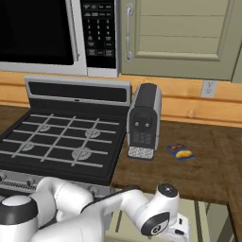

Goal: Pick the wooden spoon from the drawer and place it on the counter.

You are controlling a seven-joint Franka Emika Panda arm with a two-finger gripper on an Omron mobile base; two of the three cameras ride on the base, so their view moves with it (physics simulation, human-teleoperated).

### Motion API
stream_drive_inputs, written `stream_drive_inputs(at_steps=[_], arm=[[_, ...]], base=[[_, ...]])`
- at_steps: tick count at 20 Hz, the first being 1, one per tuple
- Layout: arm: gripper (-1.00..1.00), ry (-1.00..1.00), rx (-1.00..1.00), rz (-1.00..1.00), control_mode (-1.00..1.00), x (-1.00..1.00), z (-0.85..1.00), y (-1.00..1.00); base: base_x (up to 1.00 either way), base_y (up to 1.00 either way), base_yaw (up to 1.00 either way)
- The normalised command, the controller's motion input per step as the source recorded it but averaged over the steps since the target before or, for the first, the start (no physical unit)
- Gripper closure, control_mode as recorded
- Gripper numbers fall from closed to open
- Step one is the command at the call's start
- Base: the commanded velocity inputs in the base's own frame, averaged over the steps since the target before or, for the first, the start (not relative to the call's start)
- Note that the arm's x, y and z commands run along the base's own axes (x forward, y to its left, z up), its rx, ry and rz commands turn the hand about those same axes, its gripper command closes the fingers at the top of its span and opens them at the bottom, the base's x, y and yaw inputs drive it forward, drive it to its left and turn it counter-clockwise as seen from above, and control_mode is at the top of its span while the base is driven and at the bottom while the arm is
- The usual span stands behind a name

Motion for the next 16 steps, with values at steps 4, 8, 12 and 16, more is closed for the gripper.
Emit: stream_drive_inputs(at_steps=[4, 8, 12, 16], arm=[[-1.00, 0.12, 0.00, 0.01, -1.00, -0.09, -0.19, 0.00], [-1.00, 0.11, 0.00, 0.00, -1.00, -0.36, -0.28, 0.00], [-1.00, 0.09, 0.00, 0.00, -1.00, -0.63, -0.37, -0.05], [-1.00, 0.07, 0.00, 0.00, -1.00, -0.76, -0.49, -0.09]], base=[[0.00, 0.00, 0.00], [0.00, 0.00, 0.00], [0.00, 0.00, 0.00], [0.00, 0.00, 0.00]])
